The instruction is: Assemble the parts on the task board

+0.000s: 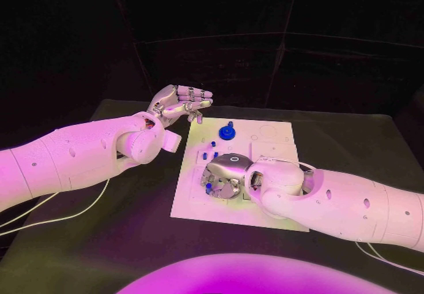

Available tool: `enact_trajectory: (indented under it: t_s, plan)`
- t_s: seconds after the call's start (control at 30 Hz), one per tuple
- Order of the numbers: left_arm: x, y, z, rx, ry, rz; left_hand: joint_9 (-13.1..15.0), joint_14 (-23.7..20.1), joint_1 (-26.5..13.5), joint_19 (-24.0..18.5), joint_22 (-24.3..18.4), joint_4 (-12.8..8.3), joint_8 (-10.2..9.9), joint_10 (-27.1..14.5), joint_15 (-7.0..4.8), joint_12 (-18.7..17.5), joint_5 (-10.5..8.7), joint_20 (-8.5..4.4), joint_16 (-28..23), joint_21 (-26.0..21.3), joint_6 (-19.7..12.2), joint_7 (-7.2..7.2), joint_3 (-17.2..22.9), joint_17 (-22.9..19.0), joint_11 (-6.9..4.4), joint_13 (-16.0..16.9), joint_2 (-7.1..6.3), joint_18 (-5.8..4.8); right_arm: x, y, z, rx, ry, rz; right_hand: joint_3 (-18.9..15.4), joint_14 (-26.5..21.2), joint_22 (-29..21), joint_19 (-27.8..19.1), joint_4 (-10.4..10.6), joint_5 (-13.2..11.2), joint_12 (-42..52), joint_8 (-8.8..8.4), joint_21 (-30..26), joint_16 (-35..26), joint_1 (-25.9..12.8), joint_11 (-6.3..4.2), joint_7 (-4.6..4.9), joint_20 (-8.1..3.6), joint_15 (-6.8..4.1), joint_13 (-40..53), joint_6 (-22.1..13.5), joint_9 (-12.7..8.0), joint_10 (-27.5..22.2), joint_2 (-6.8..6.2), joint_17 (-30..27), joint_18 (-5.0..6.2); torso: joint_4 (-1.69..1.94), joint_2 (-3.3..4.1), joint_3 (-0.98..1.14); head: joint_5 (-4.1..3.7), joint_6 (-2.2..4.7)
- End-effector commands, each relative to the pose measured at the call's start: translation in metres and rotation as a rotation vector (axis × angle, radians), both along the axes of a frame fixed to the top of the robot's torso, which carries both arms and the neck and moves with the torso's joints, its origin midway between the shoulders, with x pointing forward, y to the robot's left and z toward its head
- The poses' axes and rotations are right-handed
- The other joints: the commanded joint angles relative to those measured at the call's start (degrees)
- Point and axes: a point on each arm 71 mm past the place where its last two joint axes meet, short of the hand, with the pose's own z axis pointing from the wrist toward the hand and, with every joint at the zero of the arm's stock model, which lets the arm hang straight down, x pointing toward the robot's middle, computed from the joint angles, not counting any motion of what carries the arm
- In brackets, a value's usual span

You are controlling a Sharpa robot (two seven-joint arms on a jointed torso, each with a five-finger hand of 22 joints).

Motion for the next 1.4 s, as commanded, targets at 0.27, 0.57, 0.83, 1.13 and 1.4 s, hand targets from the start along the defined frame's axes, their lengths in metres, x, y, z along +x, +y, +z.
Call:
enact_trajectory:
  t_s: [0.27, 0.57, 0.83, 1.13, 1.4]
  plan:
    - [0.000, 0.000, 0.002, -0.009, -0.005, -0.007, -0.09, -0.42, -0.38, -0.23, -0.12, 0.00, 0.19, -0.29, -0.04, 0.45, 0.33, 0.18, 0.02, -0.30, -0.32, 0.15, -0.32, -0.04, 0.04, -0.06, 0.19, 0.85, 0.000, -0.001, 0.007, 0.084, -0.034, 0.007, -5.41, -0.72, -6.69, -3.29, -0.01, -1.63, -2.17, 0.05, -4.75, -3.25, -0.19, 0.76, 0.24, 0.79, 0.94, -0.01, -5.25, 0.22, -7.63, 0.31, -4.76, 1.34, 0.00, -0.03, -0.01, -0.10, 0.13]
    - [0.000, 0.001, 0.002, -0.008, -0.004, -0.006, -0.09, -0.42, -0.38, -0.23, -0.12, 0.00, 0.19, -0.29, -0.04, 0.45, 0.33, 0.18, 0.02, -0.30, -0.32, 0.15, -0.32, -0.04, 0.04, -0.06, 0.19, 0.85, -0.003, -0.011, 0.020, 0.226, -0.088, -0.012, -7.43, -1.05, -7.90, -3.78, -0.23, -0.67, -1.06, 0.11, -5.69, -3.86, 0.59, 0.83, 0.35, 1.00, 1.04, 0.16, -5.68, 0.28, -8.45, 0.97, -5.97, 1.55, 0.00, -0.04, 0.02, -0.20, 0.34]
    - [0.000, 0.004, 0.002, -0.006, -0.003, -0.002, -0.09, -0.42, -0.38, -0.23, -0.12, 0.00, 0.19, -0.29, -0.04, 0.45, 0.33, 0.18, 0.02, -0.30, -0.32, 0.15, -0.32, -0.04, 0.04, -0.06, 0.19, 0.85, -0.003, -0.062, 0.038, 0.354, -0.027, -0.162, -9.48, -0.51, -7.61, -3.25, 1.14, 0.04, 3.39, 1.42, -5.56, -3.05, -0.54, 0.44, 0.64, 0.97, 0.77, 0.97, -2.03, 0.83, -2.47, 2.10, -5.33, 1.46, -0.03, -0.24, -0.16, -1.67, 1.12]
    - [0.000, 0.006, 0.001, -0.003, -0.002, 0.004, -0.09, -0.42, -0.38, -0.23, -0.12, 0.00, 0.19, -0.29, -0.04, 0.45, 0.33, 0.18, 0.02, -0.30, -0.32, 0.15, -0.32, -0.04, 0.04, -0.06, 0.19, 0.85, 0.014, -0.152, 0.056, 0.415, 0.073, -0.500, -16.66, 1.61, 0.18, 0.91, 6.02, 3.35, 14.82, 3.65, -0.16, 2.88, -4.80, -2.76, -1.78, -1.41, -1.76, 7.74, 1.24, 1.14, 9.19, 0.61, 2.55, 0.03, -0.72, -0.70, -0.43, -4.65, 2.43]
    - [0.000, 0.006, 0.001, -0.003, 0.000, 0.001, -0.09, -0.51, -0.17, -0.23, -0.14, -0.15, 0.26, -0.29, -0.07, 0.65, 0.37, 0.16, 0.01, -0.32, -0.28, 0.12, -0.26, -0.24, 0.00, -0.05, 0.30, 0.86, 0.010, -0.188, 0.042, 0.218, 0.087, -0.641, -24.90, 3.22, 10.14, 4.87, 13.17, 10.30, 60.41, 9.21, 6.23, 10.13, -5.84, -4.20, -4.06, -2.83, -3.42, 57.45, 1.45, 2.65, 16.58, 2.60, 12.48, -1.91, -1.41, -0.93, -0.46, -6.23, 2.61]
